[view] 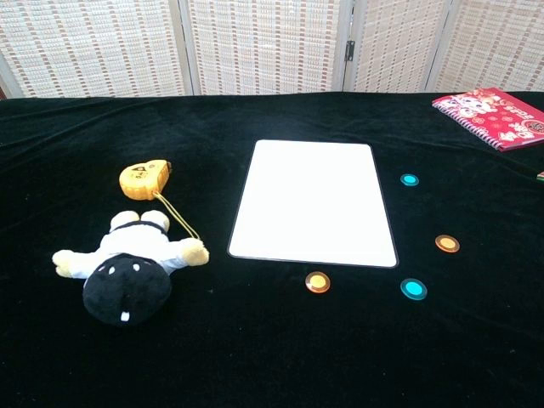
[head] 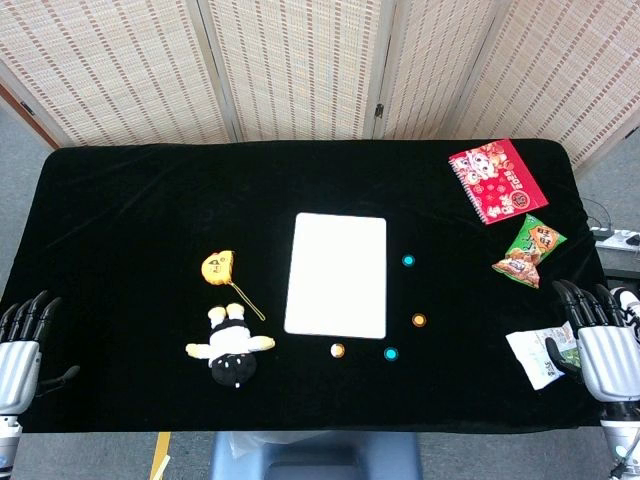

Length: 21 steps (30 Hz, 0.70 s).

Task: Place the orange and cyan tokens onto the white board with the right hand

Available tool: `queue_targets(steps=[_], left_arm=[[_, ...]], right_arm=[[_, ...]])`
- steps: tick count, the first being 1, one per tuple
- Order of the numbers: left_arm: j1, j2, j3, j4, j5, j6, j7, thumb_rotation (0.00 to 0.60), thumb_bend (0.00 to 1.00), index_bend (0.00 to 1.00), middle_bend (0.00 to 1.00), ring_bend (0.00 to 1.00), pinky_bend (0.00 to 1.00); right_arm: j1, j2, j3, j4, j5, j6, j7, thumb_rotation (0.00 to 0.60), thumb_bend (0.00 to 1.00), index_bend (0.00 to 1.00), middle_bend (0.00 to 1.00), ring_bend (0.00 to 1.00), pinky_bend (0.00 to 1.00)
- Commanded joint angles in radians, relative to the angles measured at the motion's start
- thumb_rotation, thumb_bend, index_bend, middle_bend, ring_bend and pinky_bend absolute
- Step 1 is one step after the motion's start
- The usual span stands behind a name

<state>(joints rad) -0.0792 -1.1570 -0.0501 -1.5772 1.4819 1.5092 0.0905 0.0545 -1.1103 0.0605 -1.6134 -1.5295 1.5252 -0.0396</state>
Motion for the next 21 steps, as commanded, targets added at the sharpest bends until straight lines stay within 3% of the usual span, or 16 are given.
queue_targets(steps=[1,15,21], left_arm=[[0.0,-0.004,0.001,0.006,0.001,0.0,-0.003,0.6,0.07,0.0,0.0,0.0,0.0],[0.01,-0.004,0.001,0.014,0.007,0.017,-0.02,0.6,0.07,0.0,0.0,0.0,0.0],[0.009,0.001,0.001,0.01,0.018,0.023,-0.024,0.6,0.07,0.0,0.0,0.0,0.0]], right_arm=[[0.007,0.002,-0.001,-0.004,0.004,-0.017,0.0,0.6,0.31,0.0,0.08,0.12,0.0],[0.046,0.002,-0.007,-0.019,-0.048,-0.049,-0.031,0.6,0.31,0.0,0.08,0.12,0.0],[0.102,-0.01,-0.01,-0.038,-0.131,-0.081,-0.046,0.6,0.31,0.07,0.08,0.1,0.0]])
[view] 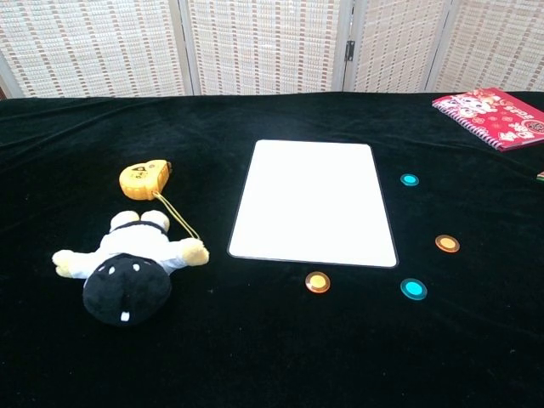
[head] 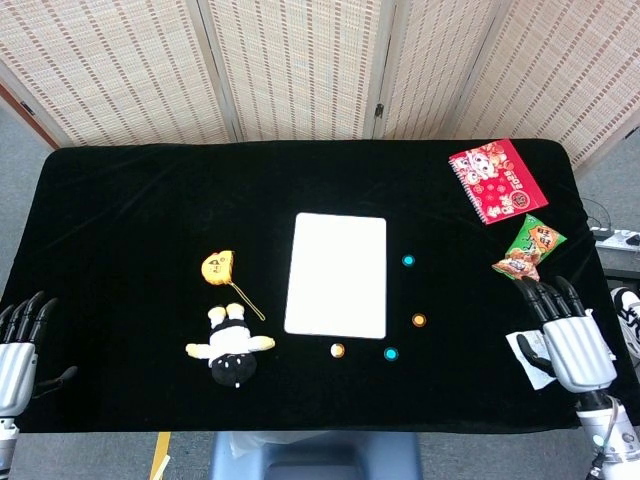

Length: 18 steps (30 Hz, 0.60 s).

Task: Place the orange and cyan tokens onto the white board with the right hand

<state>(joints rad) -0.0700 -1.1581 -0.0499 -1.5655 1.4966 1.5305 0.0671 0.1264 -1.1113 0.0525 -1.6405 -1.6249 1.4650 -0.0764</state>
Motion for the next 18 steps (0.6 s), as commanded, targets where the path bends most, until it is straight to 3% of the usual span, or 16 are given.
queue_targets(steps=[1,7,18], left_arm=[[0.0,0.003,0.0,-0.004,0.007,0.005,0.001,0.6,0.07,0.0,0.0,0.0,0.0],[0.002,0.01,0.002,-0.016,0.019,0.015,0.004,0.6,0.07,0.0,0.0,0.0,0.0],[0.014,0.022,0.01,-0.03,0.022,0.023,0.007,0.6,0.07,0.0,0.0,0.01,0.0]], right_arm=[[0.048,-0.014,-0.003,-0.018,-0.056,-0.036,-0.015,0.6,0.31,0.09,0.08,0.09,0.0],[0.16,-0.045,-0.004,-0.072,-0.125,-0.173,-0.084,0.6,0.31,0.25,0.08,0.06,0.0],[0.356,-0.181,0.023,-0.105,-0.066,-0.475,-0.23,0.6,0.31,0.26,0.07,0.01,0.0]])
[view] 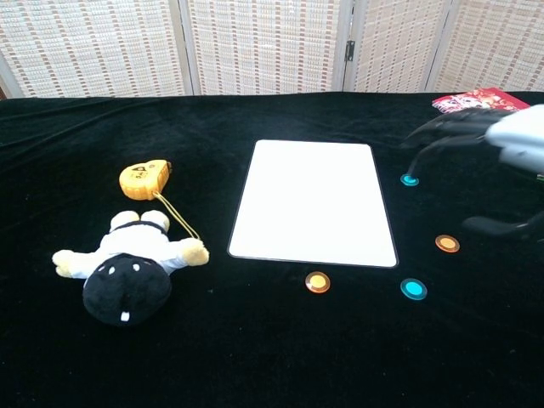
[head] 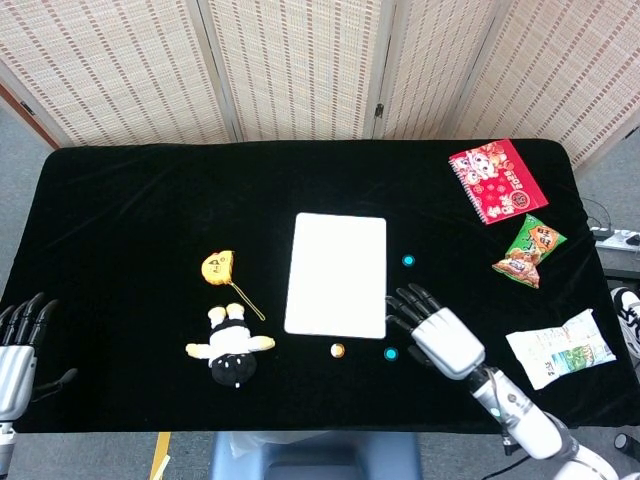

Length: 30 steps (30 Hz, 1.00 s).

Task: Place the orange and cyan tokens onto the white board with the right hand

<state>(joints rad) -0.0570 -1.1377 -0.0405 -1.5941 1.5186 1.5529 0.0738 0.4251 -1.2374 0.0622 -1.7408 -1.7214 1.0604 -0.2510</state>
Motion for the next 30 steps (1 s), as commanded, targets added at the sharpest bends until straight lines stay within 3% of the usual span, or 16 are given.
queue_targets(steps=[1,13,30], left_arm=[[0.002,0.002,0.001,-0.002,0.001,0.003,-0.001,0.6,0.07,0.0,0.0,0.0,0.0],[0.007,0.002,0.006,0.001,-0.001,-0.001,-0.004,0.6,0.07,0.0,0.0,0.0,0.0],[0.006,0.001,0.005,0.002,-0.001,-0.007,-0.004,0.6,0.07,0.0,0.0,0.0,0.0]], right_arm=[[0.073,-0.076,0.019,0.002,0.043,-0.093,-0.074,0.6,0.31,0.27,0.07,0.01,0.0],[0.172,-0.252,0.042,0.1,0.176,-0.205,-0.209,0.6,0.31,0.33,0.06,0.01,0.0],[0.218,-0.375,-0.007,0.228,0.211,-0.205,-0.241,0.6,0.3,0.38,0.07,0.01,0.0]])
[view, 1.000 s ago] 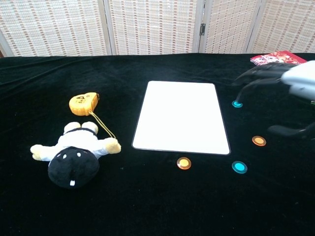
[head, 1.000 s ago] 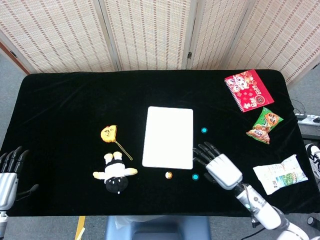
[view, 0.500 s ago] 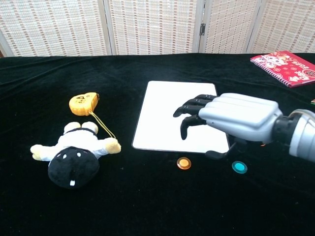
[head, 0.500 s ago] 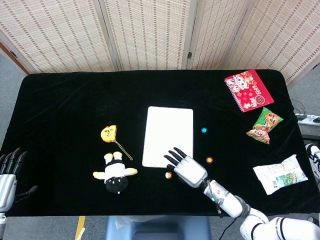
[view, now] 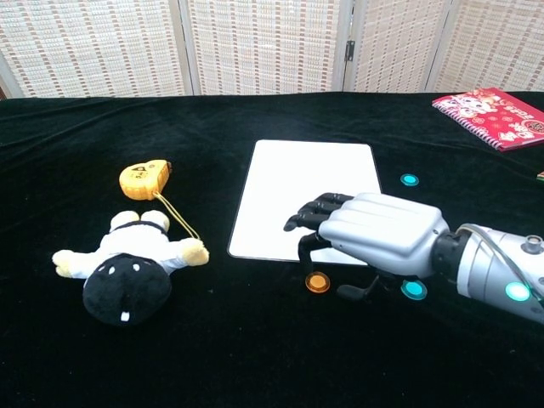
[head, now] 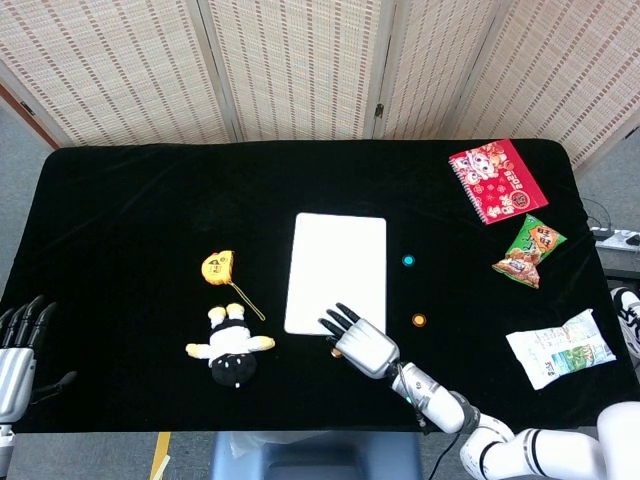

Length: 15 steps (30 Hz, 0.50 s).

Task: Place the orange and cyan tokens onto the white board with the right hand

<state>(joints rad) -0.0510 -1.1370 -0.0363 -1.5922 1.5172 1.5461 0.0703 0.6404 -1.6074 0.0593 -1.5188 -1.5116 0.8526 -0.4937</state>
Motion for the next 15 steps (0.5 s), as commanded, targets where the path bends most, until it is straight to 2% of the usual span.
queue_targets(steps=[1,15], left_arm=[[0.001,0.0,0.001,0.0,0.0,0.0,0.0,0.6,0.07,0.0,0.0,0.0,0.0],[0.004,0.004,0.001,-0.006,0.001,0.001,0.004,0.6,0.07,0.0,0.0,0.0,0.0]], right_arm=[[0.004,-0.008,-0.006,0.011,0.003,0.004,0.003,0.6,0.3,0.38,0.07,0.01,0.0],[0.029,-0.054,-0.019,0.071,0.011,0.017,0.007,0.6,0.3,0.39,0.07,0.01,0.0]])
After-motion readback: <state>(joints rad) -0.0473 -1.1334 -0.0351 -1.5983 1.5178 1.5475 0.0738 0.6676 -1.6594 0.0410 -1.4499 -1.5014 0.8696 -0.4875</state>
